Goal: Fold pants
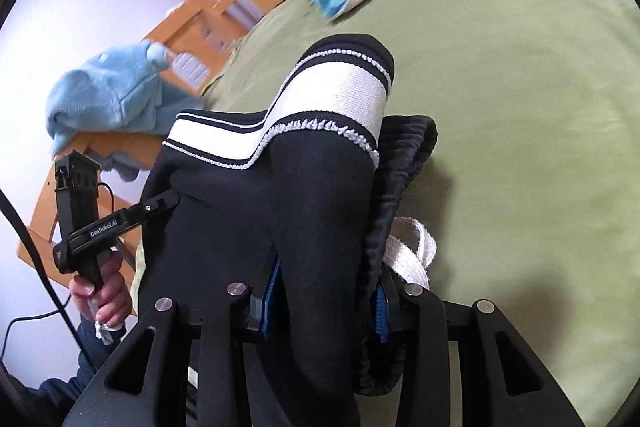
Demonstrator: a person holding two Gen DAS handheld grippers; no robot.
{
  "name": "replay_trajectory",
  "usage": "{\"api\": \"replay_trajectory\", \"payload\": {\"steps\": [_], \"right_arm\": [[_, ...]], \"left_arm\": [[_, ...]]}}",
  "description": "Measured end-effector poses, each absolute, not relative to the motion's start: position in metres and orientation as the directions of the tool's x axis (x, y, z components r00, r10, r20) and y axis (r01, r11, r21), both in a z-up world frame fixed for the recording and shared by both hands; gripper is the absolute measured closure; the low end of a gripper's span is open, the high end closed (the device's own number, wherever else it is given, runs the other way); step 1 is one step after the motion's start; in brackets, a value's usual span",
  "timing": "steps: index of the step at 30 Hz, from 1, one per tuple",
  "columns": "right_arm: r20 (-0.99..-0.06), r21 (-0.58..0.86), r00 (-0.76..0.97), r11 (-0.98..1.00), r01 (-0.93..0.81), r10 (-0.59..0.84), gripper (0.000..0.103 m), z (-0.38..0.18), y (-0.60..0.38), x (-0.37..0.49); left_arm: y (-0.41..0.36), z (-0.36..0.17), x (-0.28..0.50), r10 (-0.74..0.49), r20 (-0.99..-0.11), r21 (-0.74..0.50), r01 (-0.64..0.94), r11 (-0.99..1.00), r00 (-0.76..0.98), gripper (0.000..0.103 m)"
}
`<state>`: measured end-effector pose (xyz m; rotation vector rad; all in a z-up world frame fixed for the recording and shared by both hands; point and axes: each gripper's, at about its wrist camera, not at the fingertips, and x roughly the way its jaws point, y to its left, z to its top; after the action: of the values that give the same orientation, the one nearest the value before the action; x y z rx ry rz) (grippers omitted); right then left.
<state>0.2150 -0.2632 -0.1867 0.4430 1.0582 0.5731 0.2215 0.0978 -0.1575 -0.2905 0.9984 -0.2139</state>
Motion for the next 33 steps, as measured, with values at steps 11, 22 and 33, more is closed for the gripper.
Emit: {"api": "replay_trajectory", "payload": {"steps": [11, 22, 33], "right_arm": [[-0.789, 0.402, 0.440, 0.902, -0.156, 0.428, 0.047, -0.183, -0.255, 0.224], [-0.765, 0.207, 0.514, 0.904, -0.374, 0.388, 0.053, -0.175, -0.209, 0.114], [-0.787, 0.198, 0.479, 0.894, -0.402, 0.390, 0.059, -0.173, -0.229, 0.096]], "left_arm": [[0.087, -0.187, 0.213, -0.131, -0.868, -0.140, 0.018, 0.990, 0.479, 0.047], [0.067, -0.199, 0.107, -0.110, -0.842, -0.095, 0.056, 0.994, 0.528, 0.032], [0.077, -0.187, 0.095, -0.165, -0.853, -0.118, 0.124, 0.985, 0.496, 0.028]]}}
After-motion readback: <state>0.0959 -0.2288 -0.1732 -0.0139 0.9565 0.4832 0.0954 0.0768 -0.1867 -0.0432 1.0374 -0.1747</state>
